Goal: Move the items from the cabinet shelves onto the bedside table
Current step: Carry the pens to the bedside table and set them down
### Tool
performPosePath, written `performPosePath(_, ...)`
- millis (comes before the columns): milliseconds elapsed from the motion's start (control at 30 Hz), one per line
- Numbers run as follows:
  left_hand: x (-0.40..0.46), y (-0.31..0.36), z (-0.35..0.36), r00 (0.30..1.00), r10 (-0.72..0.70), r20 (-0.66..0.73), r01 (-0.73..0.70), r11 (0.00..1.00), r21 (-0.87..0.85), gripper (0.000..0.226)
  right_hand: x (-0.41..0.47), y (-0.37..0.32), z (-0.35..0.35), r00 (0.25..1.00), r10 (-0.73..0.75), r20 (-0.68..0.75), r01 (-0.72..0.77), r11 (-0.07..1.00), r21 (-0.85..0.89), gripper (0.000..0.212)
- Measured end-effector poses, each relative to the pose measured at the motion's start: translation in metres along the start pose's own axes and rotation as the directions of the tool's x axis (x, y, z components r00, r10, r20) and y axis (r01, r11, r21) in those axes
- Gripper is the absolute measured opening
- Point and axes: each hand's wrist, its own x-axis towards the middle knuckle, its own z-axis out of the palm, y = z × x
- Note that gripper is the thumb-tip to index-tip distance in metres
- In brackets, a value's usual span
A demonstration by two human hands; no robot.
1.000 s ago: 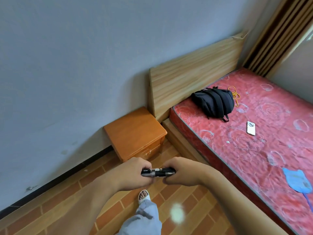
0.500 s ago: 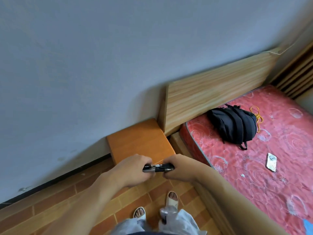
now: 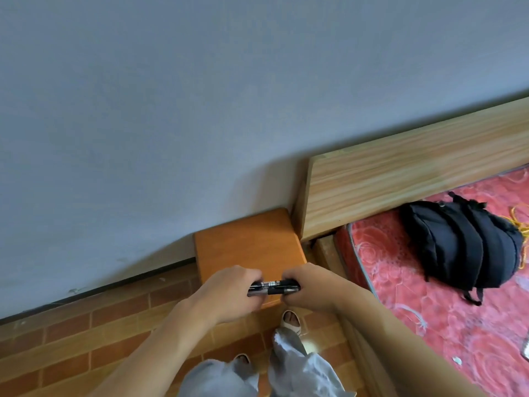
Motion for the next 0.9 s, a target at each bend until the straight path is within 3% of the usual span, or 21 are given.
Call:
performPosePath(233,0.074,-0.008,0.011,1.0,-0.005,-0.009,0.006,0.998,0.069,0.021,0.053,0.055,-0.023,1.0,0.003,0.025,-0.003,1.0,-0.019,0.014)
performPosePath(400,0.123,-0.028,0.033,0.998,-0.011,0.066,0.008,0.999,0.036,0.025,0.088,0.087,-0.016,0.999,0.035,0.042,-0.035,0.999,0.005,0.009)
performPosePath(900,0.301,-0.149,0.132,0.96,0.25,0.125,-0.27,0.944,0.191,0.01,0.242,0.193,0.071,0.961,0.261,-0.09,-0.26,0.965,0.027,0.007)
